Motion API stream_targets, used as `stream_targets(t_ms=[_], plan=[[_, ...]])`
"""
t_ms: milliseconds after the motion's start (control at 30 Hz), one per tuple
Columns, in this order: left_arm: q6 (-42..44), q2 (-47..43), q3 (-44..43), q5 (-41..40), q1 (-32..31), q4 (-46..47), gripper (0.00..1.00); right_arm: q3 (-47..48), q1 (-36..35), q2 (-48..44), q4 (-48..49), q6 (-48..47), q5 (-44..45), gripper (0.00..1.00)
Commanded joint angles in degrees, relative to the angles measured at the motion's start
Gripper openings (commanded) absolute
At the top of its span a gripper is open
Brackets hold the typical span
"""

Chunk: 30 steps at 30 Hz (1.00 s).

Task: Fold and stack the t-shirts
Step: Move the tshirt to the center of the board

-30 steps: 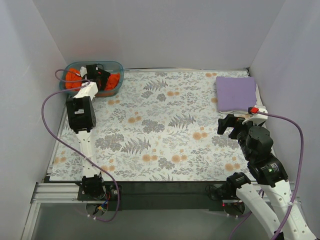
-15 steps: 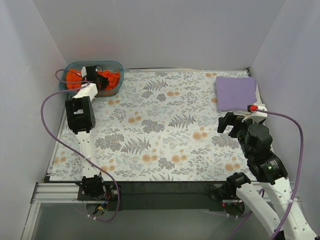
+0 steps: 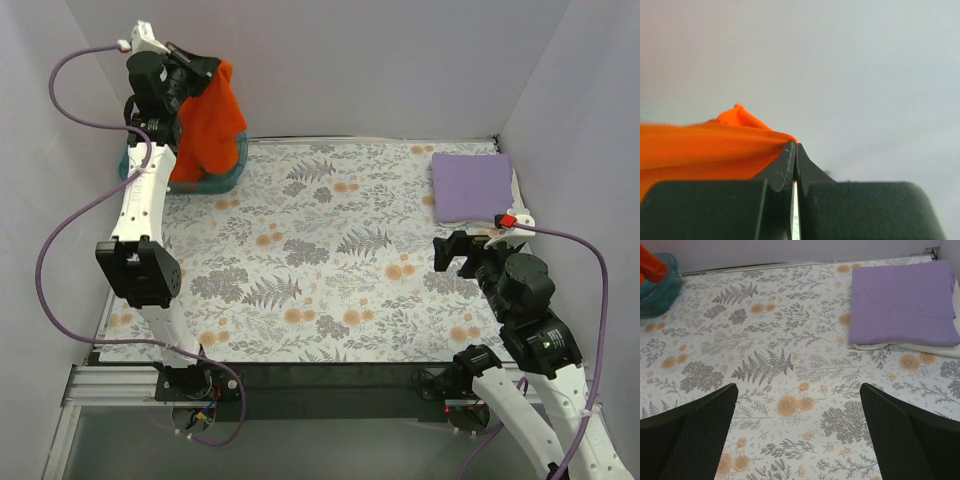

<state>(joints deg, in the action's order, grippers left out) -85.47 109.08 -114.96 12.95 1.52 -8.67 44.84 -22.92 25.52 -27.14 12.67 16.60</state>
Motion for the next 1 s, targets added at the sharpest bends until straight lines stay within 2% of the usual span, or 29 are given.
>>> stream_targets(t_ms=[0,167,300,333,400,467,533,567,667,700,767,800,867,967], plan=[[1.36,-8.6,-5.18,9.98,-8.7,1.2,0.0,1.39,-0.29,-2.66,1.3,-0.63,-2.97,0.98],[-2.32,-13.27,-7.83,16.92,-17.5,1.28,0.0,0.95,-0.29,-5.56,1.3,-0.36,-3.33,0.98],[-2.87,-20.2,-0.73,17.12,-20.85,1.28,0.0,0.6,-0.2,-8.9,0.94,-0.97,-3.94,0.98],[-2.51,-22.48,6.43,15.72,-20.85,1.28,0.0,0.43,-0.2,-9.34,0.94,-2.11,-4.55,0.98],[0.55,-28.63,14.45,11.86,-20.85,1.46,0.0,-0.01,-0.2,-10.48,0.94,-3.08,-6.31,0.98],[2.58,-33.46,26.23,9.3,-20.85,1.02,0.0,-0.36,-0.2,-10.49,0.6,-4.05,-6.93,0.98],[6.17,-35.59,33.8,6.14,-20.85,0.93,0.0,-0.37,-0.29,-10.23,-0.02,-4.05,-7.28,0.98],[7.06,-36.47,40.97,5.17,-20.85,0.5,0.01,-0.28,-0.2,-9.88,-0.28,-4.05,-8.07,0.98],[11.81,-39.11,52.18,-0.1,-20.85,-1.26,0.13,-0.28,-0.29,-8.12,-1.51,-3.88,-10.88,0.98],[12.43,-39.99,54.64,-1.51,-20.85,-2.4,0.27,-0.19,-0.29,-6.72,-2.65,-3.62,-11.41,0.98],[11.91,-43.59,59.38,-6.07,-20.77,-4.33,0.37,0.6,-0.29,-4.96,-4.49,-1.51,-11.76,0.98],[11.39,-45.25,60.71,-6.88,-20.85,-6.17,0.51,0.6,-0.2,-3.21,-5.9,-1.33,-12.2,0.98],[8.41,-50.26,63.26,-8.28,-20.94,-8.46,0.62,0.25,-0.29,-1.45,-7.31,-0.89,-14.74,0.98],[4.11,-56.14,66.78,-8.73,-21.12,-15.48,0.69,-0.19,-0.2,3.29,-9.33,0.07,-18.25,0.98]])
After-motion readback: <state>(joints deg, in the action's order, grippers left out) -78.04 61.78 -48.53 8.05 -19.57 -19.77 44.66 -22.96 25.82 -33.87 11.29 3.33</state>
